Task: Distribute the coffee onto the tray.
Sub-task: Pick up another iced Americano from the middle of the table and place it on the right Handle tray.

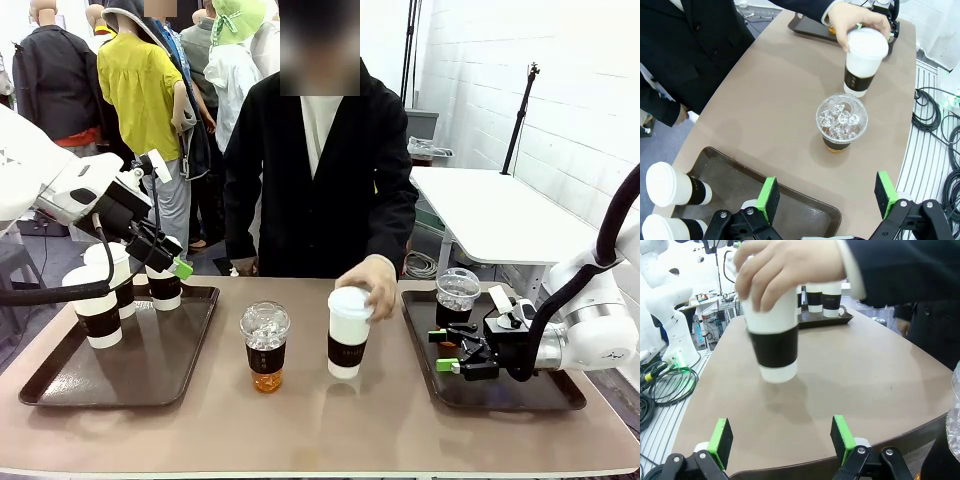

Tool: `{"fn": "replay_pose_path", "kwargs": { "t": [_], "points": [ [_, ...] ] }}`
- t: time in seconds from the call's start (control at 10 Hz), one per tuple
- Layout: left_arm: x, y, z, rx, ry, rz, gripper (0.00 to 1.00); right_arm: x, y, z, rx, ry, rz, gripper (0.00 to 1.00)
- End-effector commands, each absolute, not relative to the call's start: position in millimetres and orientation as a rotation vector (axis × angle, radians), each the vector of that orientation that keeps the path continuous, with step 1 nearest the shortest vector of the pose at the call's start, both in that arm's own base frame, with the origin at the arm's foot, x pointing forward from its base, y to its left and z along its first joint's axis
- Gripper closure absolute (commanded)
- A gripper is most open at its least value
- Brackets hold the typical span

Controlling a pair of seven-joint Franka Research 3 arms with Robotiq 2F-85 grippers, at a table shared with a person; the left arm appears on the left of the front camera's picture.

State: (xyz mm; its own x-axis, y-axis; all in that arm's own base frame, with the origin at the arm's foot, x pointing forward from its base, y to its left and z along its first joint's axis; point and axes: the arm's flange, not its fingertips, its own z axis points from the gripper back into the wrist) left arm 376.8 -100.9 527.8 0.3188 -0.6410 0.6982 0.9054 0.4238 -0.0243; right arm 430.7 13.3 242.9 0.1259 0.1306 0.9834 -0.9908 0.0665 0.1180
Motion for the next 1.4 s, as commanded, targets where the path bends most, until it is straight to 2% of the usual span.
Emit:
{"fn": "replay_pose_path", "kwargs": {
  "t": [0.0, 0.6, 1.3],
  "points": [
    [379, -99, 525, -0.48, -0.689, -1.079, 0.0, 430, 14, 244, 1.123, -1.05, 1.139, 0.0],
    [379, -99, 525, -0.48, -0.689, -1.079, 0.0, 431, 13, 243, 1.124, -1.049, 1.138, 0.0],
    [379, -99, 525, -0.48, -0.689, -1.079, 0.0, 406, 63, 228, 1.086, -1.078, 1.101, 0.0]
  ]
}}
